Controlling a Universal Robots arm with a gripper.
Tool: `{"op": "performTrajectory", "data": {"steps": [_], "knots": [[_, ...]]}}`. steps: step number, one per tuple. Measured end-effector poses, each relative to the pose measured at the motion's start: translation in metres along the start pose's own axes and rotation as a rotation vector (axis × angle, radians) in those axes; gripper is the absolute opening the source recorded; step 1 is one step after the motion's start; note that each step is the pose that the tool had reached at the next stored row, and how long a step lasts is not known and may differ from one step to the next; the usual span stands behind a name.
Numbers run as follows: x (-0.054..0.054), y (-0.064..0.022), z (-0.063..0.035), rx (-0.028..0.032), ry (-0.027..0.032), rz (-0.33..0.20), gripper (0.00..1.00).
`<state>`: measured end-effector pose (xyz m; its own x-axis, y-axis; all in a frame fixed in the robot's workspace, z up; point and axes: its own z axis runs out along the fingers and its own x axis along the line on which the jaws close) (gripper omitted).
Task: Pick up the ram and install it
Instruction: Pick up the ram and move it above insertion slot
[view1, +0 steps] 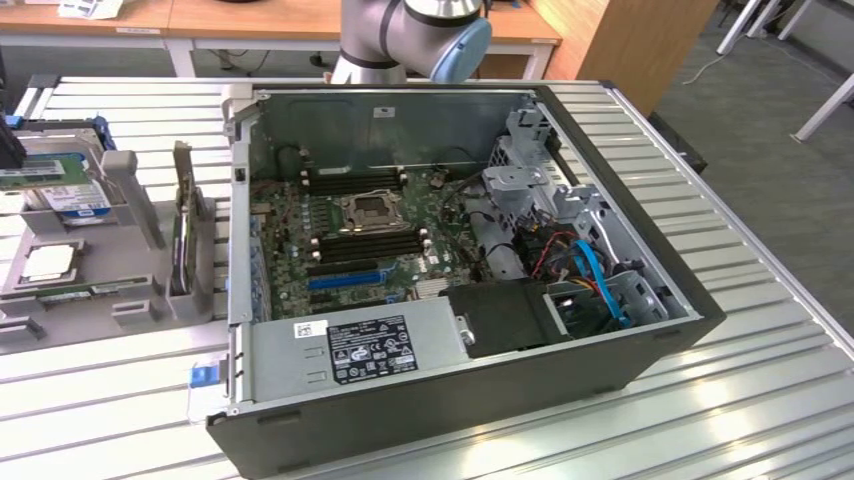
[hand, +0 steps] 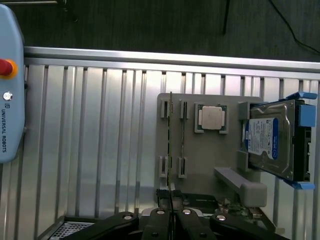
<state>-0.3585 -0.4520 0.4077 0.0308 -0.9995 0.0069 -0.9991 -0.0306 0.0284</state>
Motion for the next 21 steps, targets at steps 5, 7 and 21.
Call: {"op": "performTrajectory", "data": {"steps": [5, 7, 21], "knots": [[0.0, 0.0, -0.0002, 0.0, 0.0, 0.0, 0.12], [0.0, -0.0001, -0.0002, -0.0001, 0.0, 0.0, 0.12], [0.001, -0.0165, -0.0006, 0.0001, 0.0, 0.0, 0.12]]}}
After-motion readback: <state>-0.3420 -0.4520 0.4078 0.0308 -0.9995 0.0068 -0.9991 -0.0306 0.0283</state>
